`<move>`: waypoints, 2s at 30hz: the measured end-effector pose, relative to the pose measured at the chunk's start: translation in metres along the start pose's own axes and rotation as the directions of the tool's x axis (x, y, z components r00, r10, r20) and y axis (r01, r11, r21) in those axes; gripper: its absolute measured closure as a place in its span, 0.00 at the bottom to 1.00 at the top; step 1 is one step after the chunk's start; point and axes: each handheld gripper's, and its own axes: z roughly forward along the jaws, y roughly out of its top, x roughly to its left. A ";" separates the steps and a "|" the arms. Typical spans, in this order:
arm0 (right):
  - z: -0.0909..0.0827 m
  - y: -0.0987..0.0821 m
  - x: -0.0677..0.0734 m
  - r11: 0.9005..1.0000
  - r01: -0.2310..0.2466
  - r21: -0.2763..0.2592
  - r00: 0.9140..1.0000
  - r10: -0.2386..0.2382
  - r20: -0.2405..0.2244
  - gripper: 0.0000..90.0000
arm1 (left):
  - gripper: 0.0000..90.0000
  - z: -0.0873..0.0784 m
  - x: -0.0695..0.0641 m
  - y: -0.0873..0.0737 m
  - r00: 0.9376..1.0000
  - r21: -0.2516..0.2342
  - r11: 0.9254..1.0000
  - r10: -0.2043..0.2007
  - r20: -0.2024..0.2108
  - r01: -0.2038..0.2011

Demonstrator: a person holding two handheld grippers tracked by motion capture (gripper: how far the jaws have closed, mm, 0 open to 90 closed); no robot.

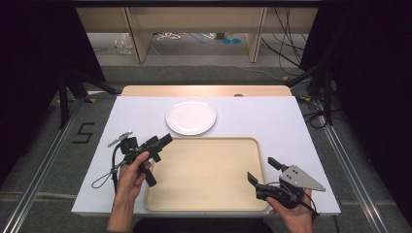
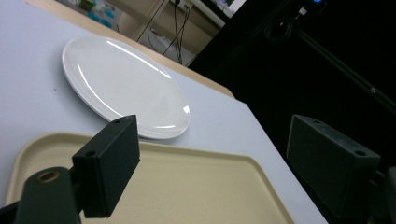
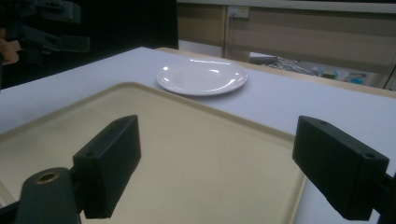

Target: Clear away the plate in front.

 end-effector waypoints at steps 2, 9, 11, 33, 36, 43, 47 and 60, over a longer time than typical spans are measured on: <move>-0.001 0.000 0.000 1.000 0.002 0.015 1.000 -0.002 0.000 0.18 | 0.19 0.008 0.001 0.002 0.999 0.010 0.999 -0.032 -0.002 0.032; -0.001 0.000 -0.001 1.000 0.005 0.007 1.000 -0.005 -0.005 0.18 | 0.19 0.026 0.009 0.010 0.998 0.048 0.997 -0.050 -0.044 0.052; 0.000 0.000 -0.001 1.000 0.003 -0.001 1.000 -0.003 -0.005 0.18 | 0.19 0.030 0.012 0.013 0.997 0.054 0.996 -0.061 -0.051 0.064; -0.001 0.000 -0.001 1.000 0.006 0.012 1.000 -0.006 -0.015 0.19 | 0.21 0.082 0.041 0.031 0.974 0.124 0.971 -0.187 -0.126 0.203; -0.001 0.000 -0.001 1.000 0.003 0.016 1.000 -0.003 -0.019 0.19 | 0.21 0.086 0.042 0.033 0.973 0.129 0.971 -0.183 -0.142 0.201; 0.000 -0.001 -0.001 1.000 0.003 0.005 1.000 -0.003 -0.027 0.19 | 0.22 0.097 0.048 0.037 0.960 0.128 0.961 -0.223 -0.168 0.245; 0.000 0.000 -0.001 1.000 0.005 0.013 0.999 -0.005 -0.032 0.20 | 0.22 0.101 0.056 0.038 0.949 0.125 0.952 -0.252 -0.190 0.278; 0.001 -0.001 -0.001 1.000 -0.002 0.000 0.999 0.002 -0.038 0.20 | 0.22 0.106 0.069 0.038 0.934 0.130 0.939 -0.287 -0.213 0.318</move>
